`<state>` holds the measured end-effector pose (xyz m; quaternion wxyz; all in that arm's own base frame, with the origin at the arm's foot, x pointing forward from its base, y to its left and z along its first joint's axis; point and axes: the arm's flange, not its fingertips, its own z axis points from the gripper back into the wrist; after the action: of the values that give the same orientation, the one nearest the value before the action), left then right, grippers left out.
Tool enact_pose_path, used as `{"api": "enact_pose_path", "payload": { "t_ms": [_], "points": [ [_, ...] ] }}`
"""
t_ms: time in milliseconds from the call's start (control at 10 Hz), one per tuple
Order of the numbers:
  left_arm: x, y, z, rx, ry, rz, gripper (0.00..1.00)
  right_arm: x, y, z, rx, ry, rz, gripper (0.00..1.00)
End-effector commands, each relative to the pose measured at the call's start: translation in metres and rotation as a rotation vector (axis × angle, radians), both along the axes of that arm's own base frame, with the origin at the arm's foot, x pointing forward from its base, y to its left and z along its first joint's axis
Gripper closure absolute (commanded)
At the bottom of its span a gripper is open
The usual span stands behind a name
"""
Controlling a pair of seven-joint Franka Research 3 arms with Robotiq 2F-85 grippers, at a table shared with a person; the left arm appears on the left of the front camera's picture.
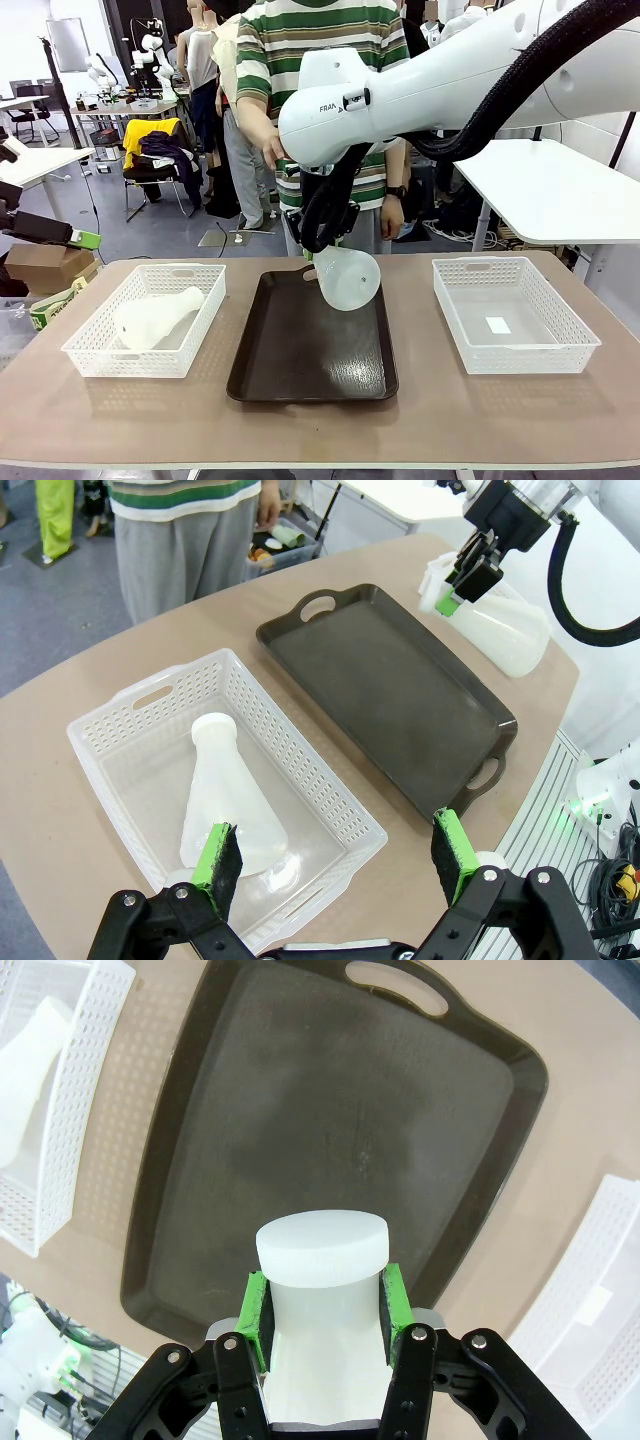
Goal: Prepare the laboratory tools.
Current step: Place the picked Big flask upright in the Handle tray as instructed by the person.
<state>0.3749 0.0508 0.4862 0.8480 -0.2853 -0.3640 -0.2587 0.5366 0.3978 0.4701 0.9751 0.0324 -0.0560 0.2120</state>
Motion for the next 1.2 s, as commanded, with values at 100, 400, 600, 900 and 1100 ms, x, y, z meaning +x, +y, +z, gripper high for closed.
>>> {"api": "enact_pose_path", "payload": {
  "t_ms": [100,400,600,900,1100],
  "points": [
    [0.001,0.002,-0.003,-0.021,-0.024,-0.014,0.00,0.001,-0.003,0.002,0.104,-0.030,0.104,1.00],
    [0.001,0.002,-0.003,-0.021,-0.024,-0.014,0.00,0.000,-0.022,0.014,0.368,-0.144,0.324,1.00],
    [0.001,0.002,-0.003,-0.021,-0.024,-0.014,0.00,0.001,-0.038,0.011,0.506,-0.228,0.472,1.00],
    [0.001,0.002,-0.003,-0.021,-0.024,-0.014,0.00,0.003,-0.060,-0.010,0.757,-0.300,0.602,1.00],
    [0.001,0.002,-0.003,-0.021,-0.024,-0.014,0.00,0.006,-0.069,-0.024,0.939,-0.369,0.709,1.00]
  ]
}}
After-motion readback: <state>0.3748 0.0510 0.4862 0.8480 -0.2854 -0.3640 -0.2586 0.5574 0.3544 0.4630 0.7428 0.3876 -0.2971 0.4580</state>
